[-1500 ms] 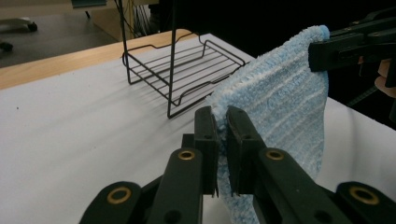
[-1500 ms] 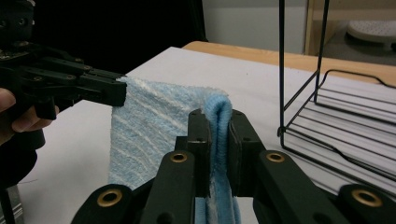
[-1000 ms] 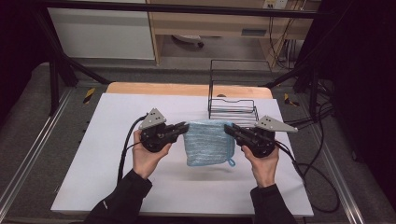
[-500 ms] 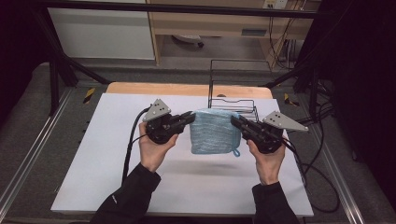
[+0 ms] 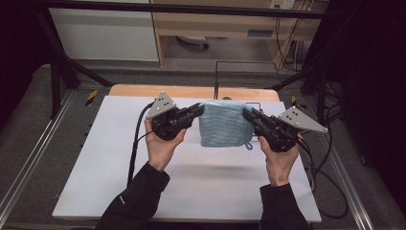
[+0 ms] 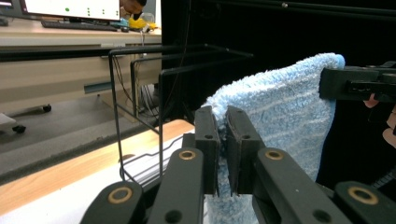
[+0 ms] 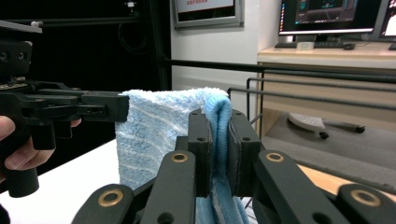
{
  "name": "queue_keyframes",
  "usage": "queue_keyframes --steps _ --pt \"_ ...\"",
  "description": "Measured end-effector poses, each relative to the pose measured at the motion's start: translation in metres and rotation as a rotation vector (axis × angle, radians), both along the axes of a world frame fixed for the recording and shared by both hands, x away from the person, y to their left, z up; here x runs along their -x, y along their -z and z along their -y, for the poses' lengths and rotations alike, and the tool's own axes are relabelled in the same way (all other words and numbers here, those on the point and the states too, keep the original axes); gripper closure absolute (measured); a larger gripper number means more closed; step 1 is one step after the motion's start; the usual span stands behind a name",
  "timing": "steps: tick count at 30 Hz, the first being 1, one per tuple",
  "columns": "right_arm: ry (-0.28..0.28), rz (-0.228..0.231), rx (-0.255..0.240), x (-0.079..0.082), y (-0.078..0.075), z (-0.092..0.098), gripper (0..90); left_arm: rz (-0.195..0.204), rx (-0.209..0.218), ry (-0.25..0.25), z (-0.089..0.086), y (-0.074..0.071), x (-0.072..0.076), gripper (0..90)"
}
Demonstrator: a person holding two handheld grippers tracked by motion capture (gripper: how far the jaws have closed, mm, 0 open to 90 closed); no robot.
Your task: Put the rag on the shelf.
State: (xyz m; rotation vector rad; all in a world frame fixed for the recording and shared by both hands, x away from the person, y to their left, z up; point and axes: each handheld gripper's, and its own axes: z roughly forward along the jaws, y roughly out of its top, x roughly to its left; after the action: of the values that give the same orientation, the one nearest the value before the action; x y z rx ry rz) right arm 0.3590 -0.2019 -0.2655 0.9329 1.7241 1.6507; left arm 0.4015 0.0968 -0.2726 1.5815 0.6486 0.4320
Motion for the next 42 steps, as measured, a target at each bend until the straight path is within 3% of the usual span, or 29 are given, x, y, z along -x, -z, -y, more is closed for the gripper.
queue_keyframes --steps 19,33,42 --pt "0.050 0.101 -0.017 -0.006 -0.031 0.004 82.2 0.075 0.059 -0.009 0.015 -0.028 -0.017 84.0" --pt "0.076 0.171 -0.030 -0.017 -0.062 0.008 82.2 0.130 0.114 -0.010 0.024 -0.058 -0.028 84.1" --pt "0.087 0.200 -0.035 -0.022 -0.077 0.011 82.2 0.160 0.113 -0.018 0.031 -0.076 -0.035 84.1"
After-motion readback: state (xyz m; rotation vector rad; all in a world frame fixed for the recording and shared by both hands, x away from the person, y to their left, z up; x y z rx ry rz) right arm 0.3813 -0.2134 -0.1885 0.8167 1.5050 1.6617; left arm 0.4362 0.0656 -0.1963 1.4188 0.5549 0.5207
